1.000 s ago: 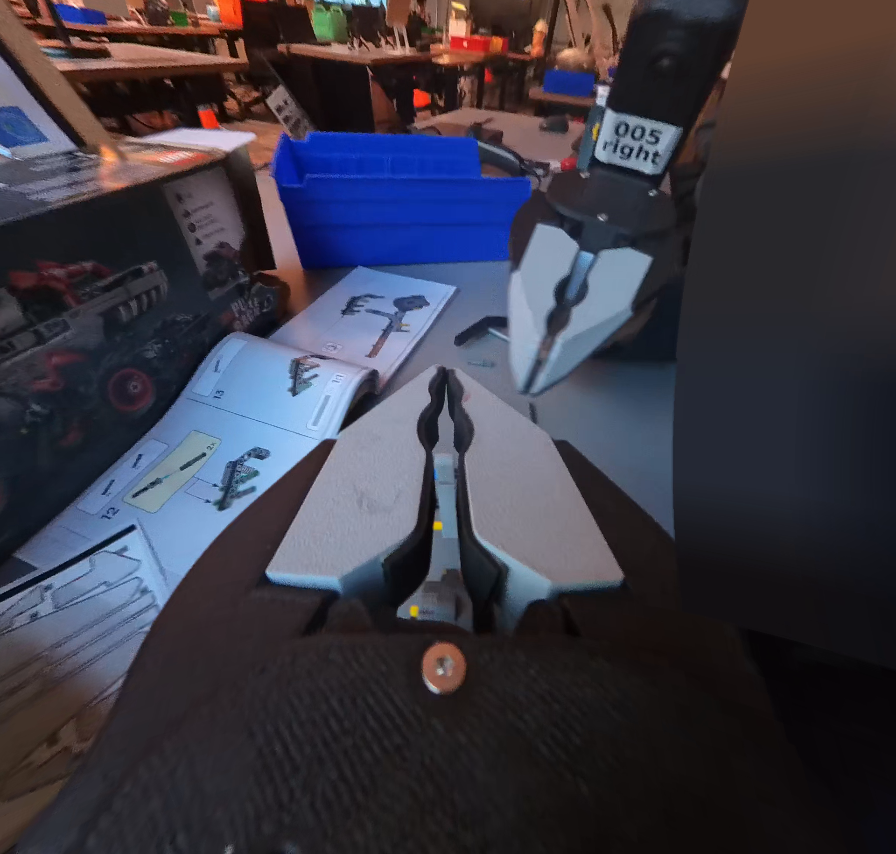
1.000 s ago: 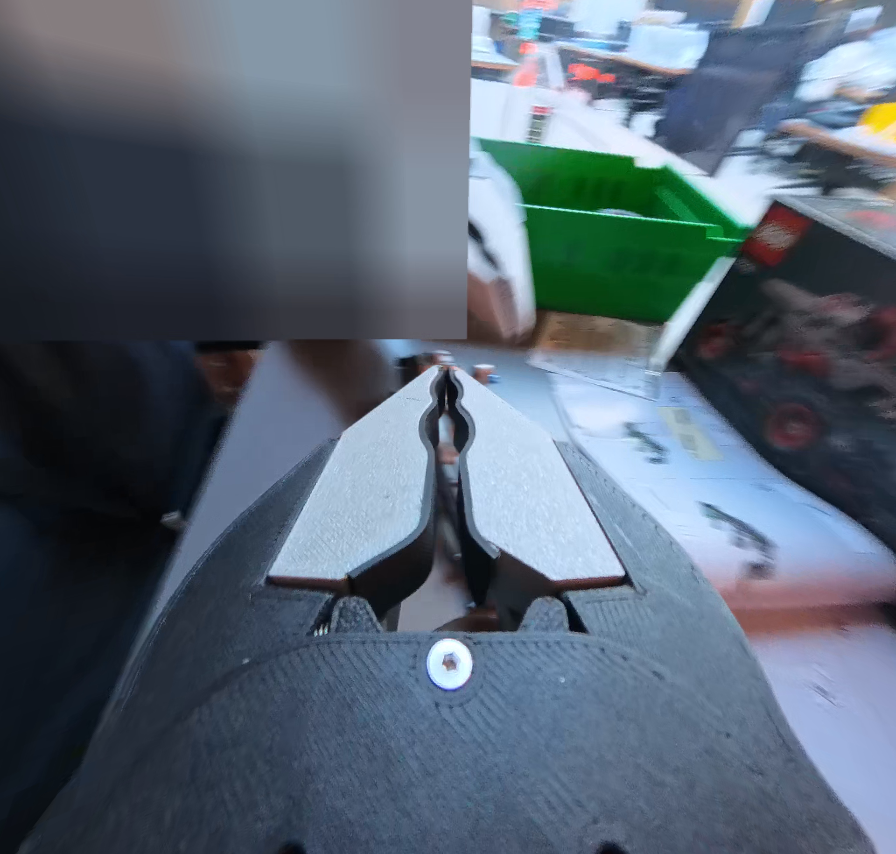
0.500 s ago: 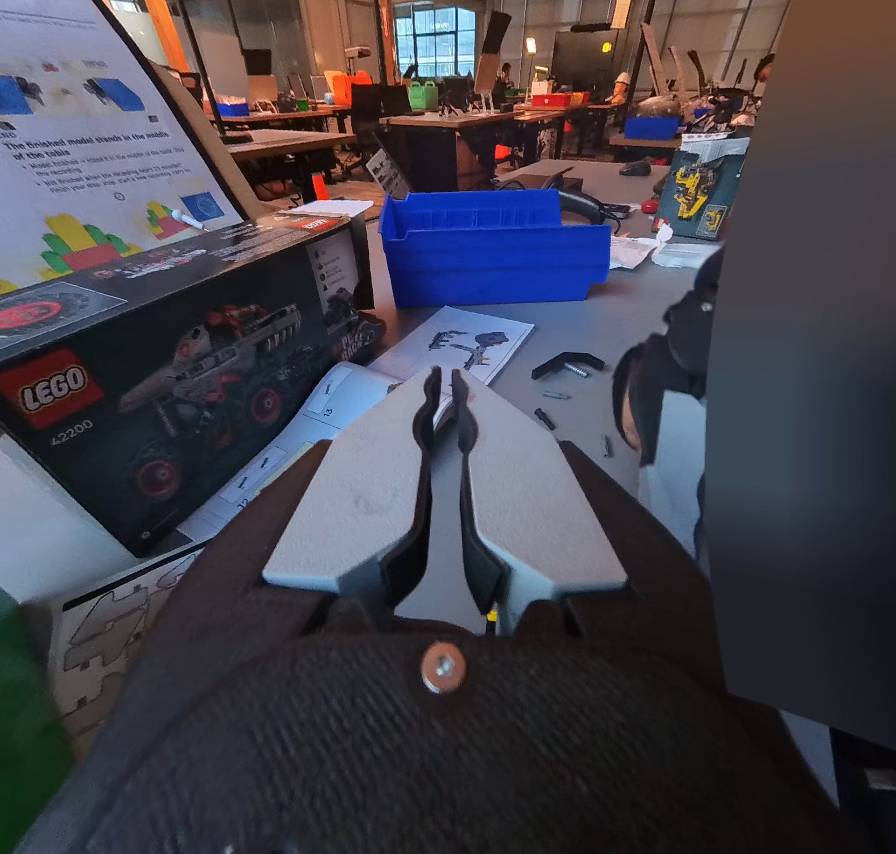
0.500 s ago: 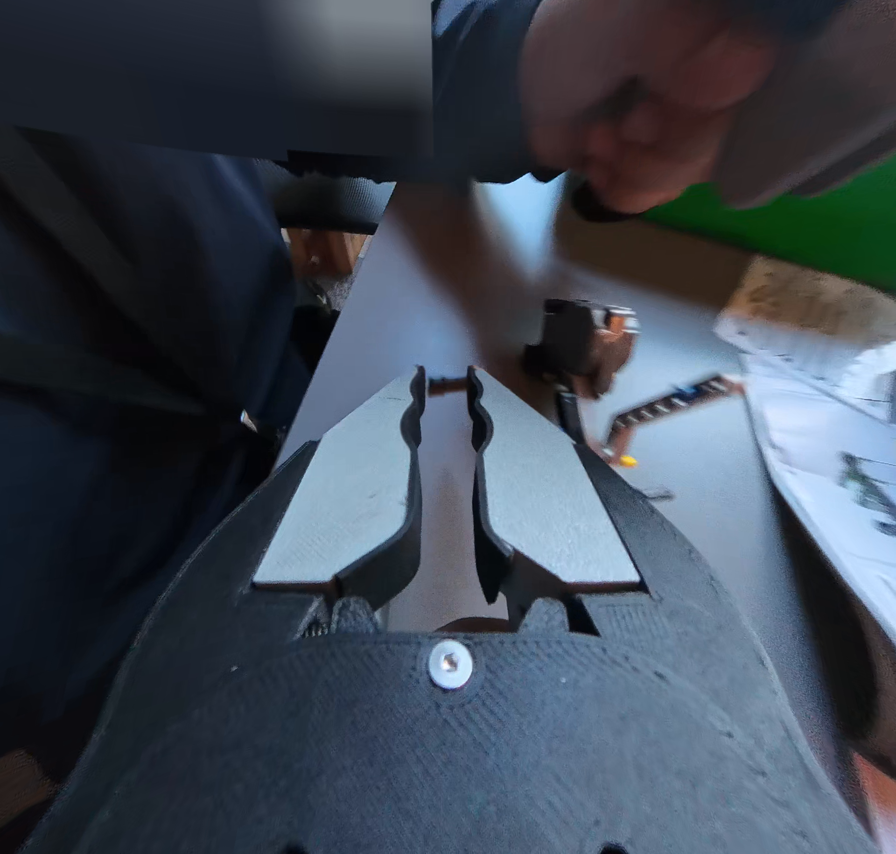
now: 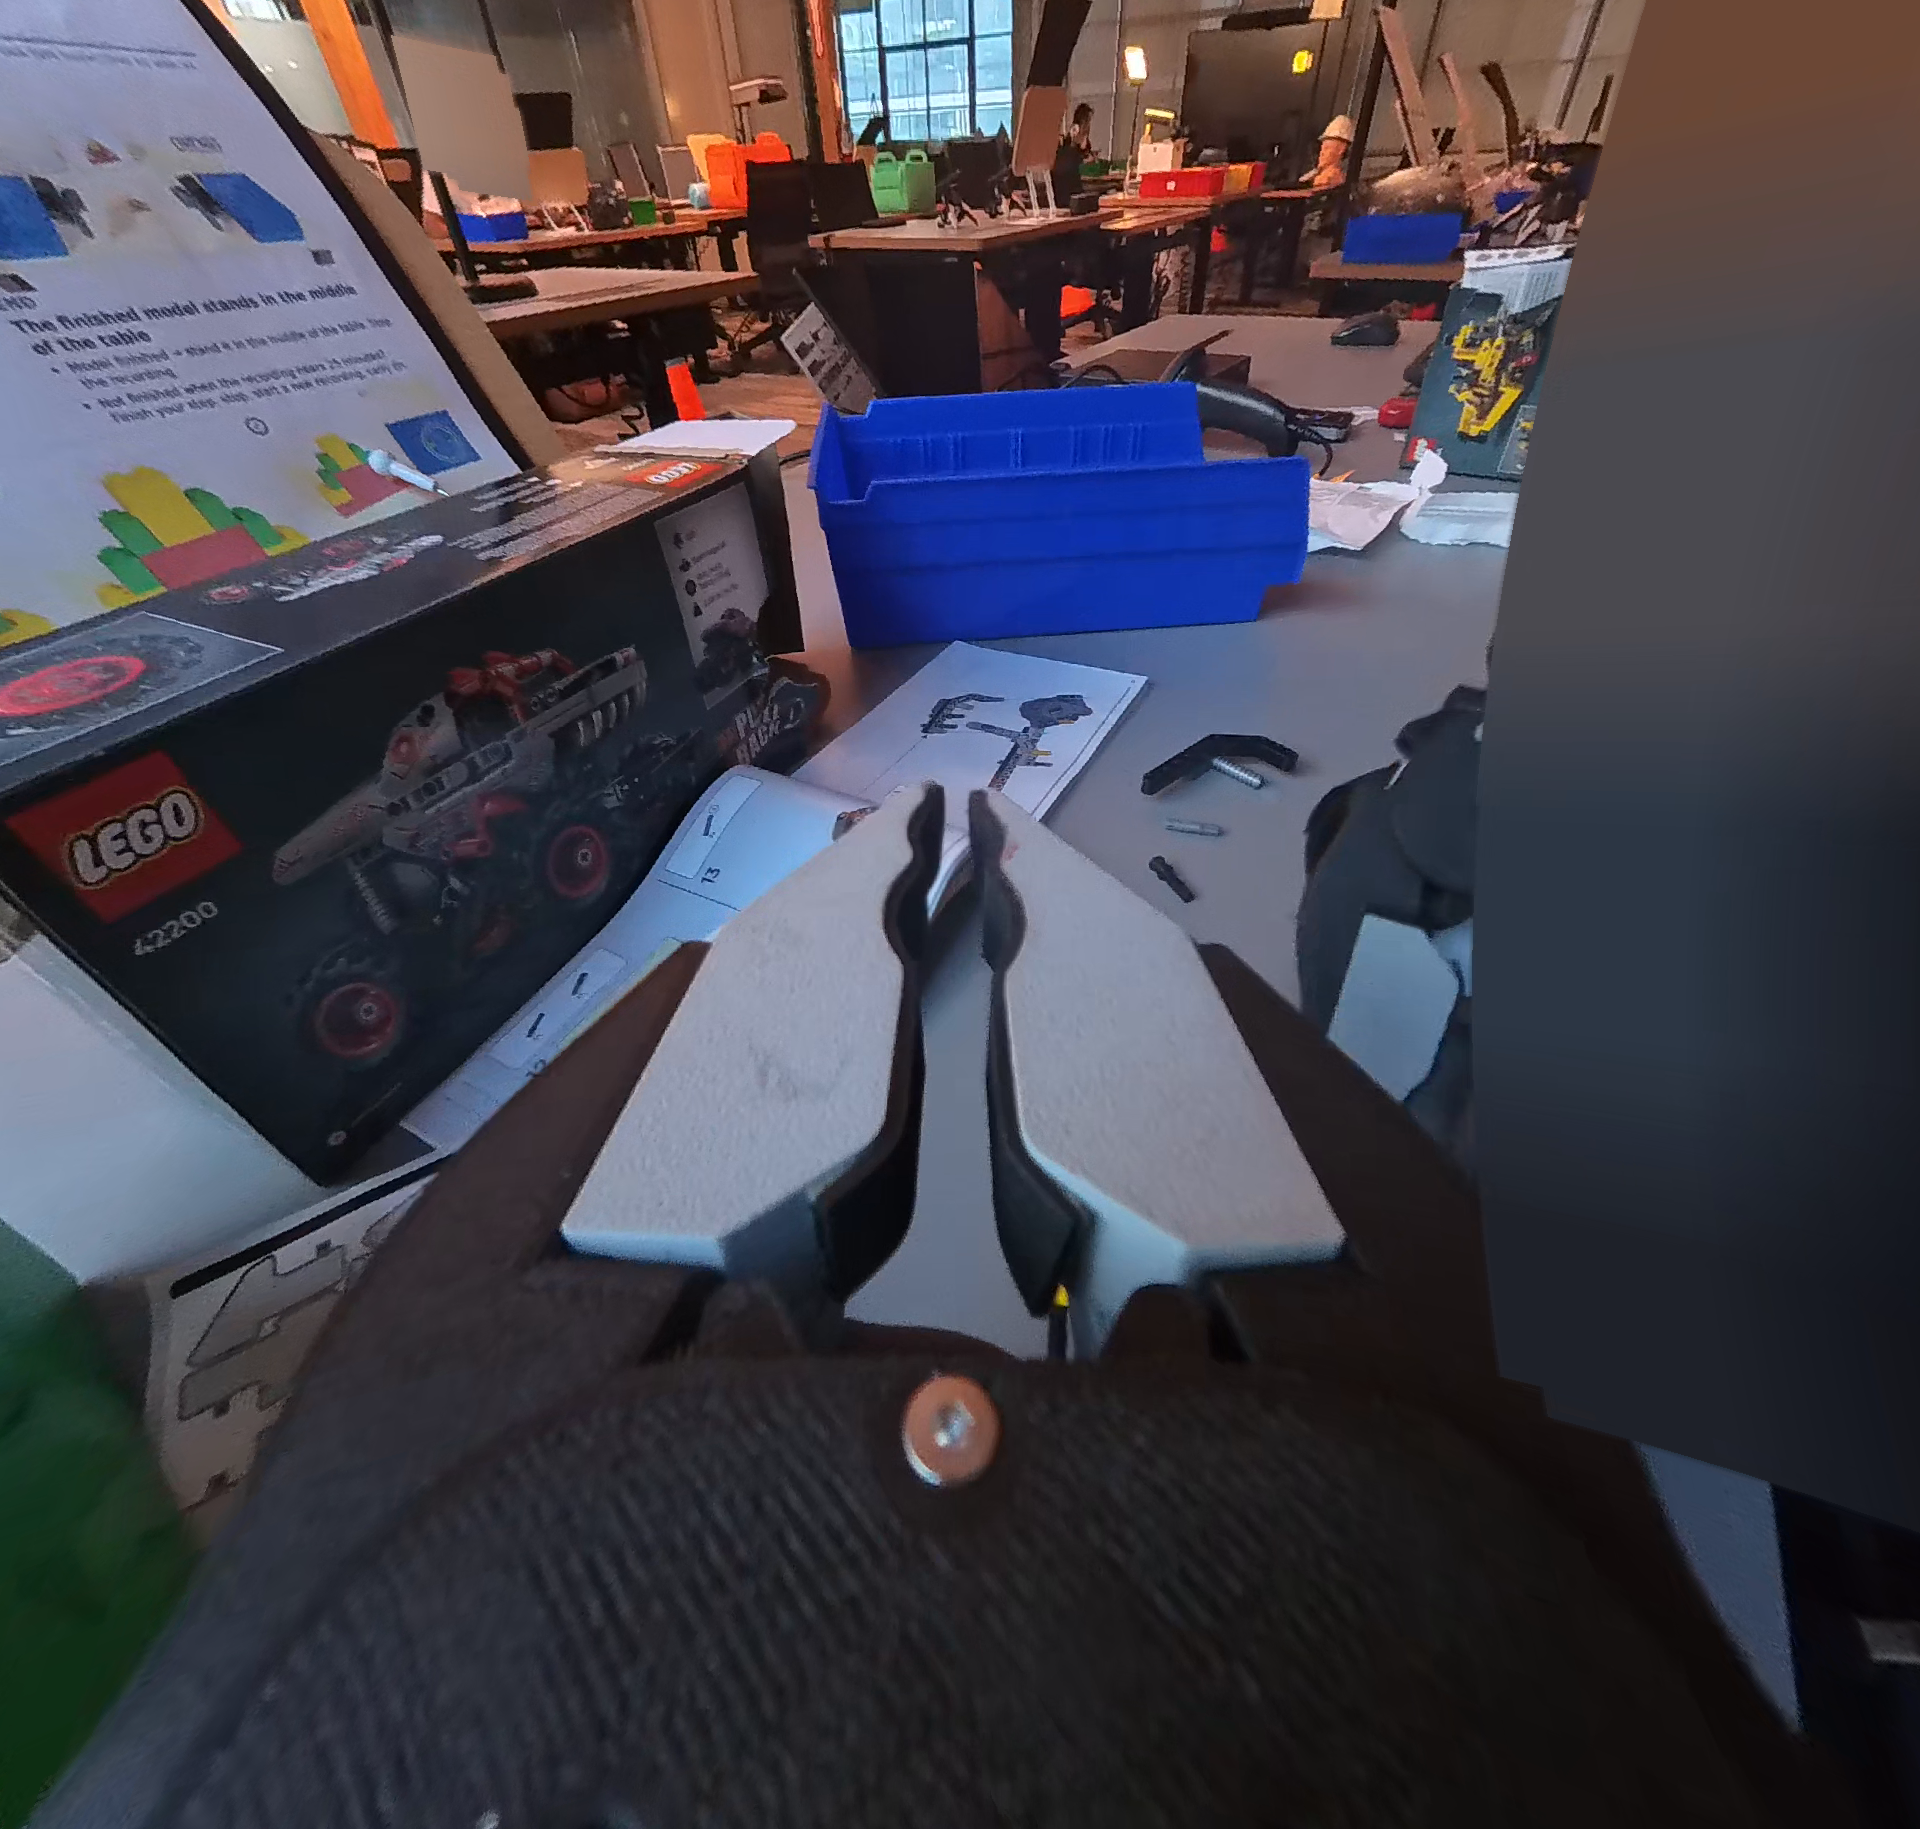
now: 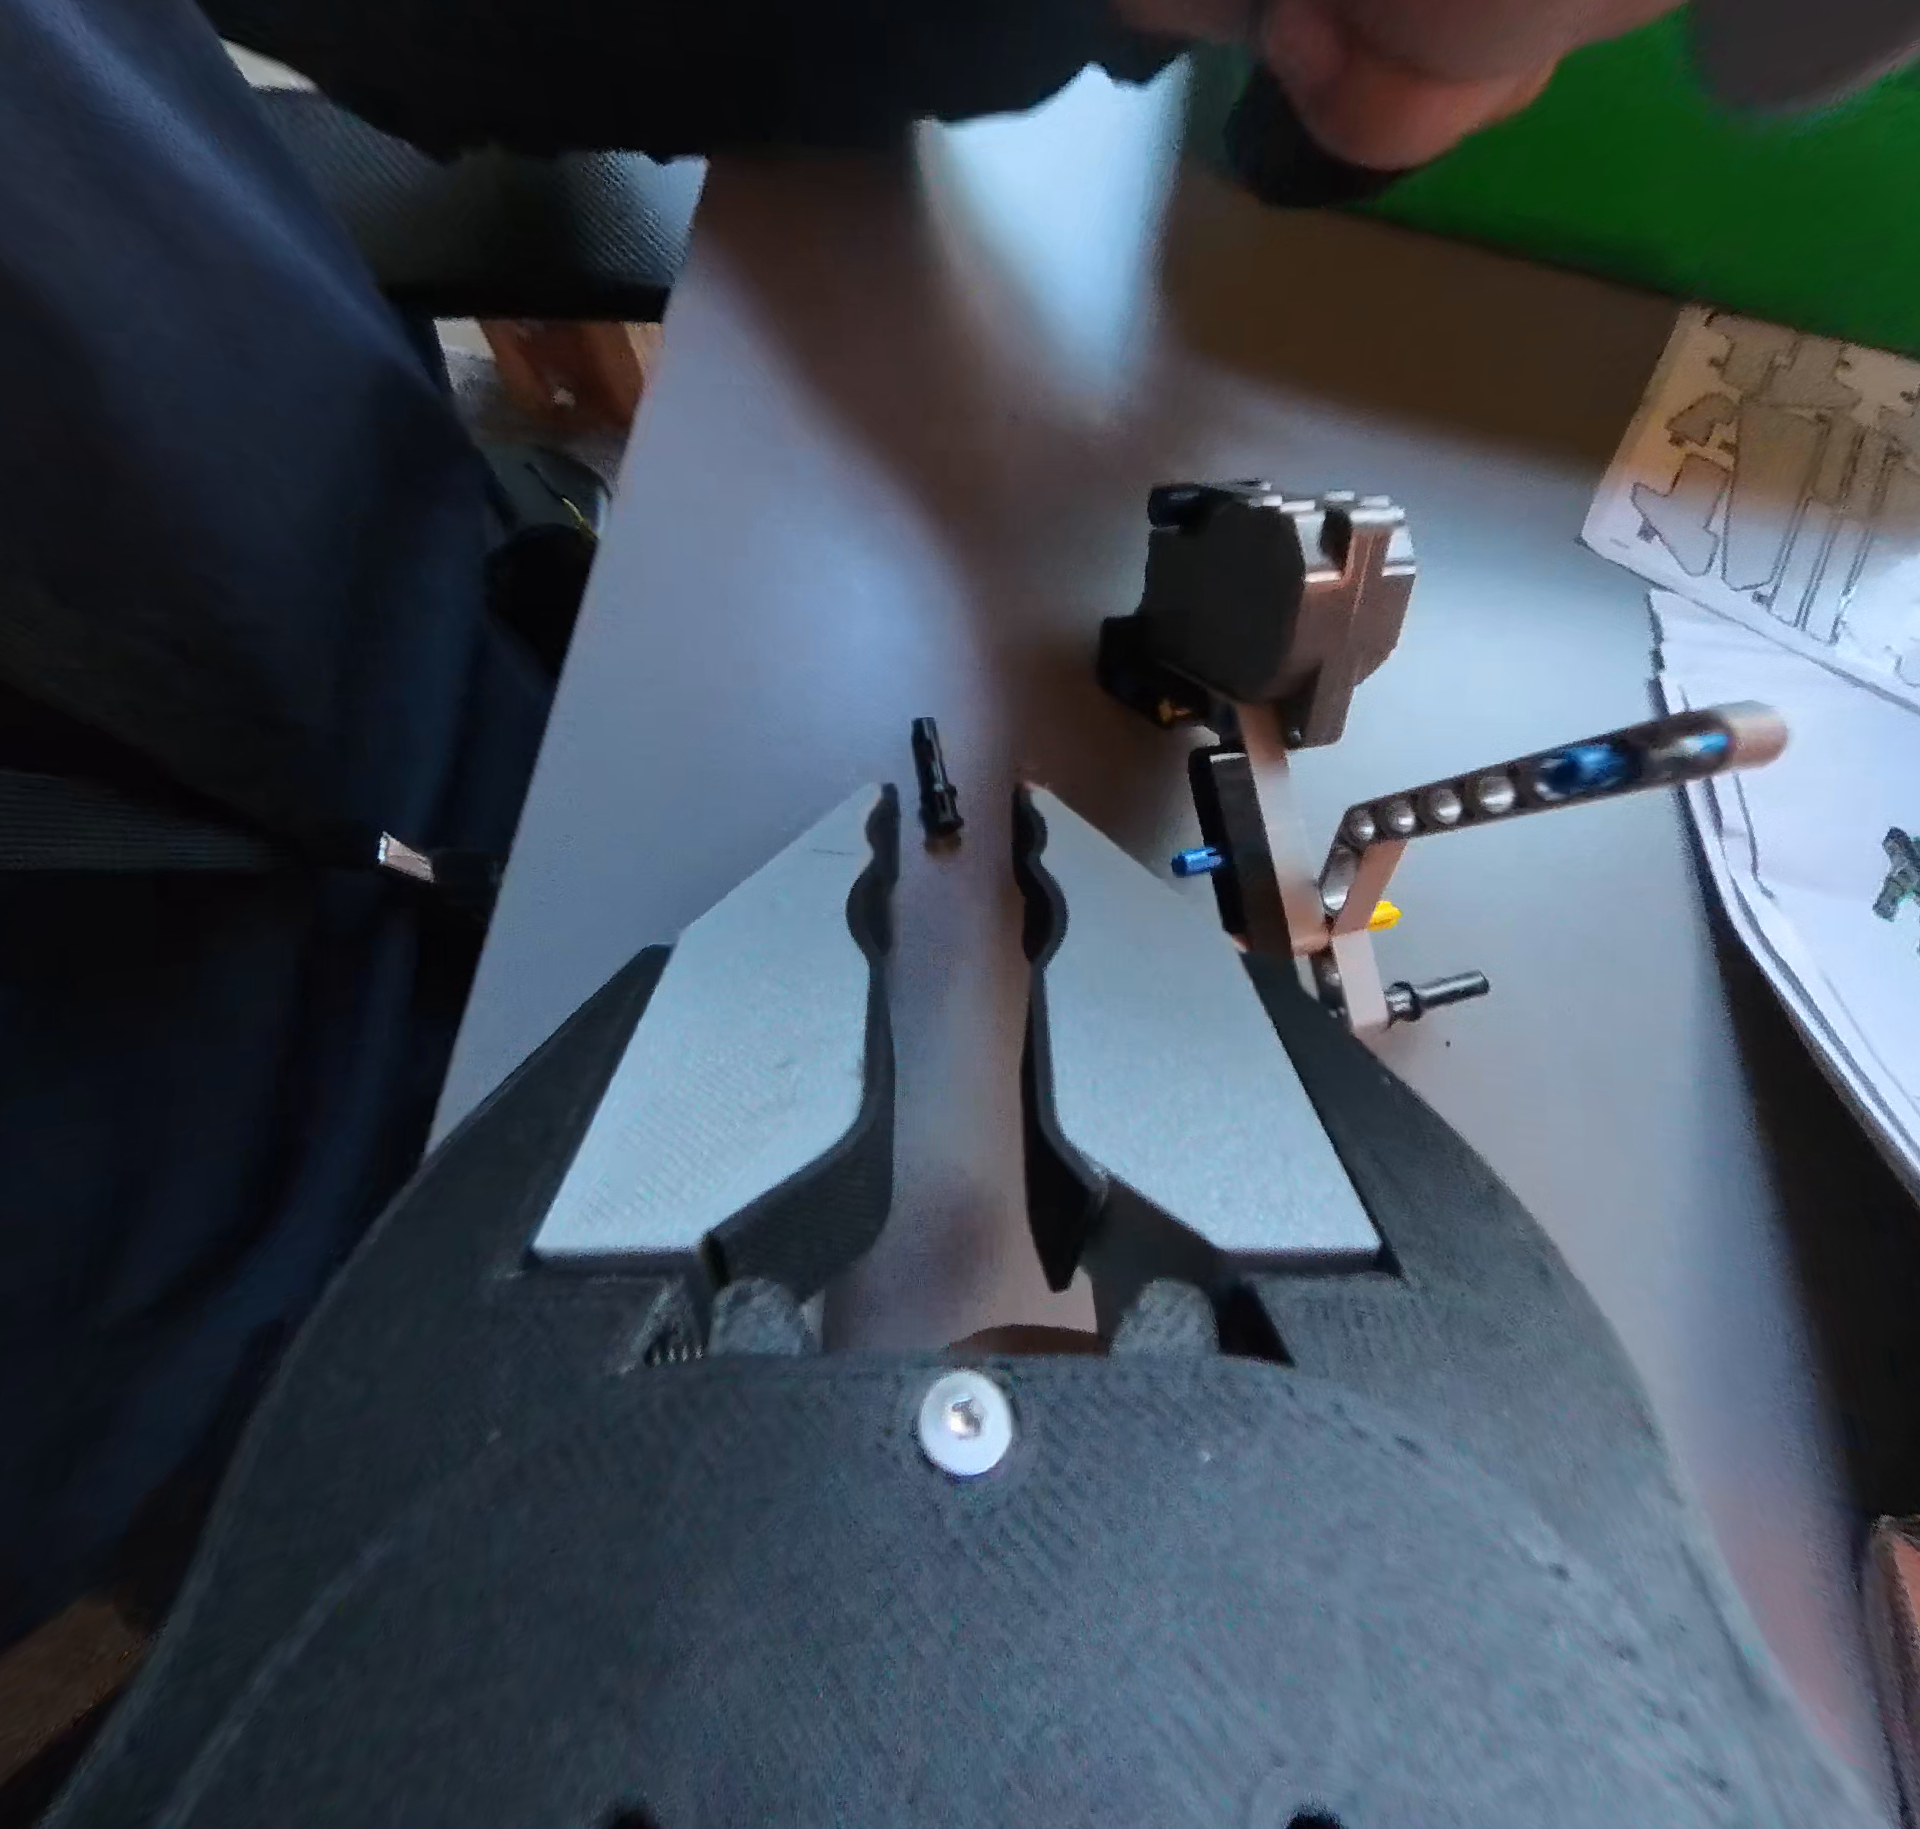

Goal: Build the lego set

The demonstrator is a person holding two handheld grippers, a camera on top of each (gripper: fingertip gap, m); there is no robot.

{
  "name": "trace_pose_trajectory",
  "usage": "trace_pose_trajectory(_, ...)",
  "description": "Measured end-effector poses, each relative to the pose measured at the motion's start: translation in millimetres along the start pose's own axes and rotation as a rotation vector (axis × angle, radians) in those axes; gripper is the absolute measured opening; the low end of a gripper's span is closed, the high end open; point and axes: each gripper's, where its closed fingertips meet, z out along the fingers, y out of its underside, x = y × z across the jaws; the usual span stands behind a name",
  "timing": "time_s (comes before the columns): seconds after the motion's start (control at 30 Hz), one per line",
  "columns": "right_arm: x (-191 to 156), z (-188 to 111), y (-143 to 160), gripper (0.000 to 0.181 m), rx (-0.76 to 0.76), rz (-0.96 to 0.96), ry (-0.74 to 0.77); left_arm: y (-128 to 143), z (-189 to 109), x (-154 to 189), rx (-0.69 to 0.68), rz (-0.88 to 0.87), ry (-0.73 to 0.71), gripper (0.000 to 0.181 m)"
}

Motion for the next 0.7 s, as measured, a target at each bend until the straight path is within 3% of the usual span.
trace_pose_trajectory(0.2,-4,6,5,0.005,-0.037,-0.039,-0.013,1,1,10,-0.012,0.032,0.032,0.002)
trace_pose_trajectory(0.37,-2,2,7,0.004,-0.039,-0.053,-0.009,11,2,31,-0.078,0.094,0.139,0.007)
trace_pose_trajectory(0.57,36,-58,-2,0.004,0.068,-0.068,0.14,35,1,66,-0.201,0.286,0.265,0.012)
trace_pose_trajectory(0.7,48,-76,-6,0.003,0.092,-0.067,0.215,48,10,75,-0.255,0.333,0.251,0.018)
